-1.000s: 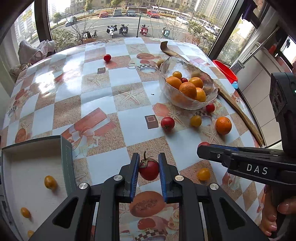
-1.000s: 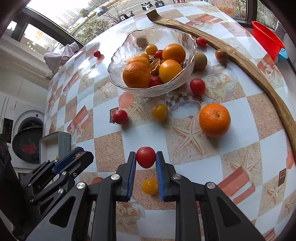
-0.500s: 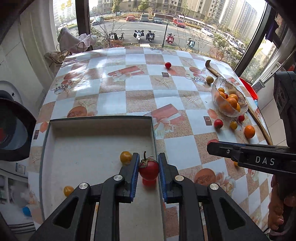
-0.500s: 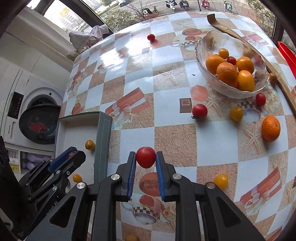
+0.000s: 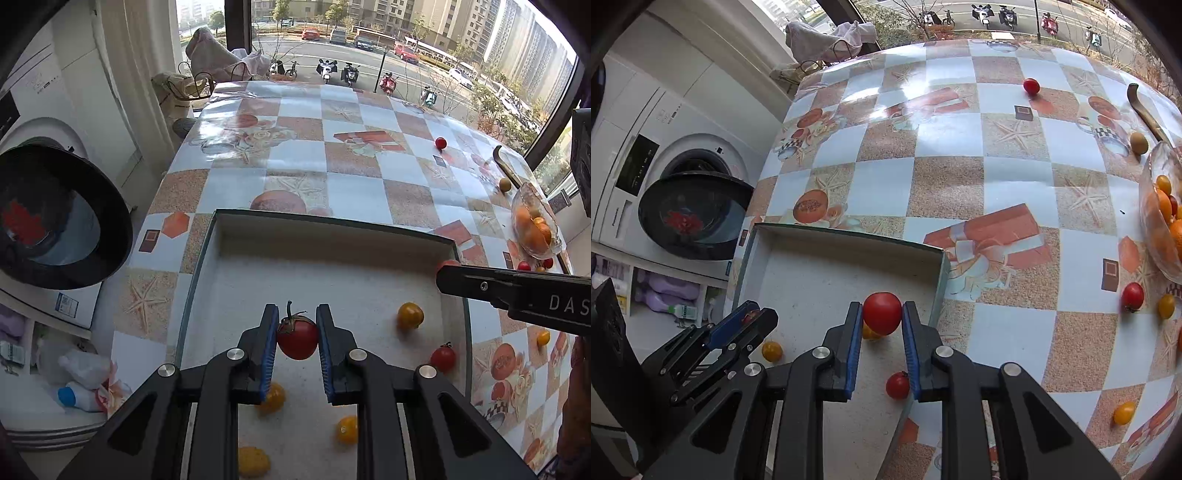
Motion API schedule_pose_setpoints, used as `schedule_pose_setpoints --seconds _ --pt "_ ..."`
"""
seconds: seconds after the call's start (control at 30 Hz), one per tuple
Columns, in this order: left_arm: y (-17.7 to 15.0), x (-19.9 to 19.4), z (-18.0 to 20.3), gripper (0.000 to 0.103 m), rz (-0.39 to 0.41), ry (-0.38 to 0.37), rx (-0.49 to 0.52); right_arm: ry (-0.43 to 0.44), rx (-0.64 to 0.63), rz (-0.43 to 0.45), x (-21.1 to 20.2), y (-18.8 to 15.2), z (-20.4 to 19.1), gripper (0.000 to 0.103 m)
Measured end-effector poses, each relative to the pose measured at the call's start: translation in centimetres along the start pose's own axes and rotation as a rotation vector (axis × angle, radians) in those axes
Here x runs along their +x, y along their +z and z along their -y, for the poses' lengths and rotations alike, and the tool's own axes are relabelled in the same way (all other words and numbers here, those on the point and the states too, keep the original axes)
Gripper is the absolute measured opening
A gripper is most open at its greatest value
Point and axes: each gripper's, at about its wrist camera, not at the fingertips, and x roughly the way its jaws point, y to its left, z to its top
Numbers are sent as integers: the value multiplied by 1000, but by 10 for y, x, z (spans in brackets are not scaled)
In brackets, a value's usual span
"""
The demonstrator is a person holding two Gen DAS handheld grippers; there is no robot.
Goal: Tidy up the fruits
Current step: 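Carry both red tomatoes into the white tray and open both grippers, then move both tools back over the table toward the remaining tomatoes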
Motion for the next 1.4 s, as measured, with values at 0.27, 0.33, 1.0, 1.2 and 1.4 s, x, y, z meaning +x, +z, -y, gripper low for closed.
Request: schedule_pose_setpoints --seconds 0.27,0.33,1.0,1.2,1.4 --pt "11 26 -6 22 -29 15 19 -41 -20 -29 25 11 -10 23" --pt "12 30 -6 22 -41 12 22 -52 -22 -36 29 11 -10 23" --pt "10 44 -5 23 -94 5 50 -72 -52 -71 45 11 -9 25" --pt "10 27 -6 83 2 34 37 -33 -42 -32 30 5 -7 41" --pt "13 19 0 83 -9 26 52 24 -24 27 4 -1 -3 69"
